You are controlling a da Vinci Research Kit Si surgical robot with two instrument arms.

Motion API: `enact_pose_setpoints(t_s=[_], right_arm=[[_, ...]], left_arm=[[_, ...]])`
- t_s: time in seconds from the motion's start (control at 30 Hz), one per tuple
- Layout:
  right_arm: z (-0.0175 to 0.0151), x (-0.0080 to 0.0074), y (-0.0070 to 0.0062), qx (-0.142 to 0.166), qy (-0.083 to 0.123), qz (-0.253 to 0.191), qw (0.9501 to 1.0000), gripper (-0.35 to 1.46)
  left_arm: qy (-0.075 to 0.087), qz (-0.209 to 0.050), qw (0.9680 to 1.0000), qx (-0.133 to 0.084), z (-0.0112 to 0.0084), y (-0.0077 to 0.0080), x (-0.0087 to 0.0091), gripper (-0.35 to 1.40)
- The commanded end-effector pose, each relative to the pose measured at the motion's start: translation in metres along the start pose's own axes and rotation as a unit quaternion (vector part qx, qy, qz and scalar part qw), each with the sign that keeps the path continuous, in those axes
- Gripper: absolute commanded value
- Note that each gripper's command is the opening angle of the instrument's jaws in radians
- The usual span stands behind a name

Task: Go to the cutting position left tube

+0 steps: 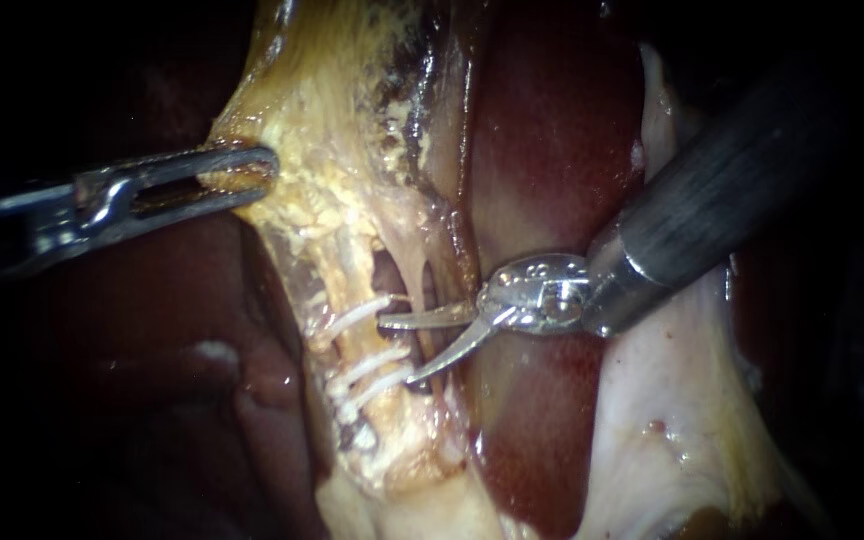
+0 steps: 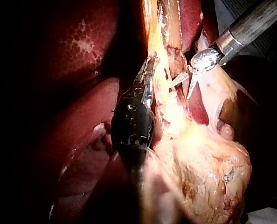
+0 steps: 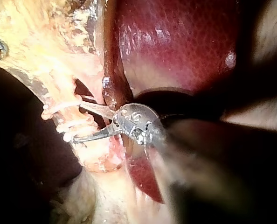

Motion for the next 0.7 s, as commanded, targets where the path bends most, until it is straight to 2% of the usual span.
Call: enact_pose_setpoints(t_s=[0.03,0.23,0.37,0.43,0.57,0.7], right_arm=[[0.0003,0.0001,0.0000,0.000,0.000,0.000,1.0000,1.28],[0.0019,0.0002,0.0007,-0.001,-0.001,-0.001,1.0000,1.28],[0.0030,0.0001,0.0008,0.013,-0.007,-0.002,0.9999,1.28],[0.0033,0.0001,0.0007,0.024,-0.001,-0.002,0.9997,1.26],[0.0034,0.0006,0.0006,0.048,0.023,-0.001,0.9986,1.26],[0.0039,0.0011,0.0008,0.062,0.036,-0.001,0.9975,1.25]], left_arm=[[-0.001,0.000,1.0000,0.000,-0.0001,-0.0001,0.0000,-0.35],[-0.001,0.000,1.0000,0.000,-0.0001,-0.0001,0.0000,-0.35],[-0.001,0.000,1.0000,0.000,-0.0001,-0.0001,0.0000,-0.35],[-0.001,0.000,1.0000,0.000,-0.0002,0.0000,0.0000,-0.35],[-0.001,0.000,1.0000,0.000,-0.0001,0.0000,0.0000,-0.35],[-0.001,0.001,1.0000,0.000,-0.0001,0.0000,0.0000,-0.35]])
